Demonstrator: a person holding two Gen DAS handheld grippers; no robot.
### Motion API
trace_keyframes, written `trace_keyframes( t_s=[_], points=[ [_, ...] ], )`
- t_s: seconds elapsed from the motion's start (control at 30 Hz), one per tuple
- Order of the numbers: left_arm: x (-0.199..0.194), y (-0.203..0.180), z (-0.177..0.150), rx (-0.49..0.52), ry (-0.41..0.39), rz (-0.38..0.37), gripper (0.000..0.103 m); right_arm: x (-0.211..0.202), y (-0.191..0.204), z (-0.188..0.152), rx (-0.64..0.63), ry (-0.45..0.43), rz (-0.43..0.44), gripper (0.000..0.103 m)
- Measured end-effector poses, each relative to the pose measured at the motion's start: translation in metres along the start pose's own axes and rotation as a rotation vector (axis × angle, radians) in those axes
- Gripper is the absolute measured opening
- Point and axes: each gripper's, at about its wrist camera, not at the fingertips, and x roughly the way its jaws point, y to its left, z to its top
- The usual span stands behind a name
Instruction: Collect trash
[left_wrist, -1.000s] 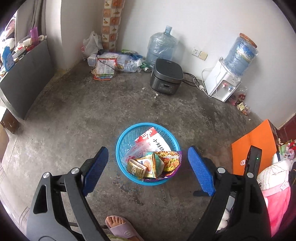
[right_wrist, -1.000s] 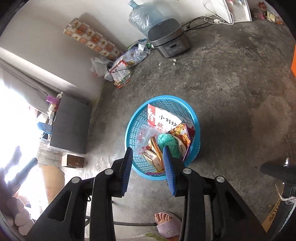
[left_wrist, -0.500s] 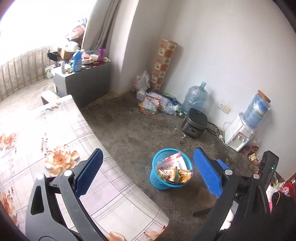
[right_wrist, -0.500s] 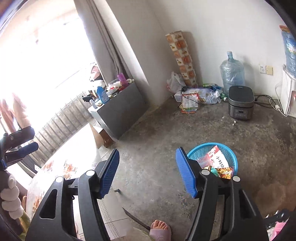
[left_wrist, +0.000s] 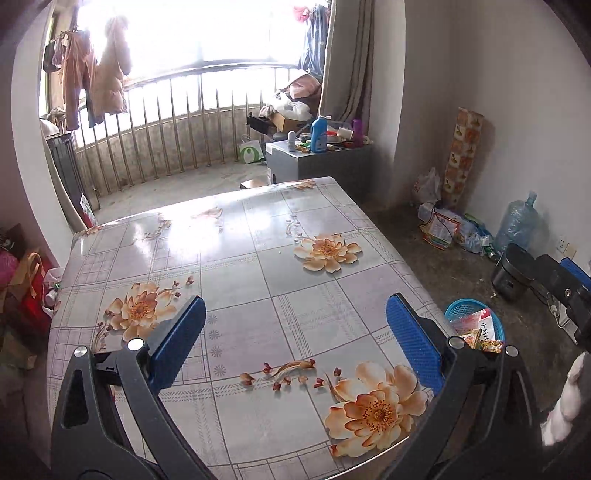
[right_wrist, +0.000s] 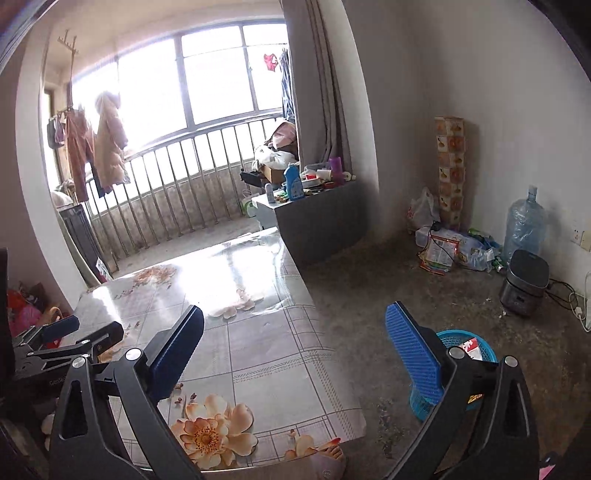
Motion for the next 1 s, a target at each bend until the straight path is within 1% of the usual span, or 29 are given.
trace_keyframes(
  t_s=[0.03,0.13,0.23,0.3,0.4,0.47,0.6,0.67,0.77,0.87,1.0],
  points=[
    [-0.001,0.003,-0.005,-0.002,0.014,0.033,0.094,-0.003,0.006,-0.003,-0.020,-0.001,-0.007,0.096],
    [0.002,0.013,-0.021,-0.017,0.080,0.077,0.094,-0.008,0.026,-0.017,-0.086,0.015,-0.050,0.096],
    [0.003,0.018,-0.035,-0.061,0.133,0.075,0.094,-0.002,0.042,-0.032,-0.189,0.102,-0.127,0.096],
    [0.004,0.017,-0.043,-0.073,0.155,0.063,0.094,0.004,0.045,-0.040,-0.225,0.160,-0.155,0.096],
    [0.013,0.007,-0.049,-0.039,0.192,0.059,0.094,0.013,0.038,-0.048,-0.206,0.230,-0.147,0.096],
    [0.024,0.001,-0.053,-0.017,0.228,0.058,0.094,0.022,0.029,-0.054,-0.194,0.271,-0.165,0.096],
    [0.042,-0.002,-0.063,-0.005,0.299,0.060,0.094,0.040,0.011,-0.070,-0.176,0.349,-0.216,0.096],
    [0.047,-0.002,-0.066,0.007,0.319,0.071,0.094,0.045,0.003,-0.075,-0.154,0.384,-0.228,0.096],
    [0.053,-0.002,-0.068,0.019,0.331,0.098,0.094,0.051,-0.007,-0.080,-0.136,0.418,-0.244,0.096],
    [0.058,-0.002,-0.066,0.018,0.346,0.102,0.094,0.055,-0.016,-0.081,-0.126,0.439,-0.262,0.096],
    [0.063,-0.006,-0.068,0.028,0.364,0.094,0.094,0.057,-0.023,-0.080,-0.122,0.447,-0.277,0.096]
  ],
)
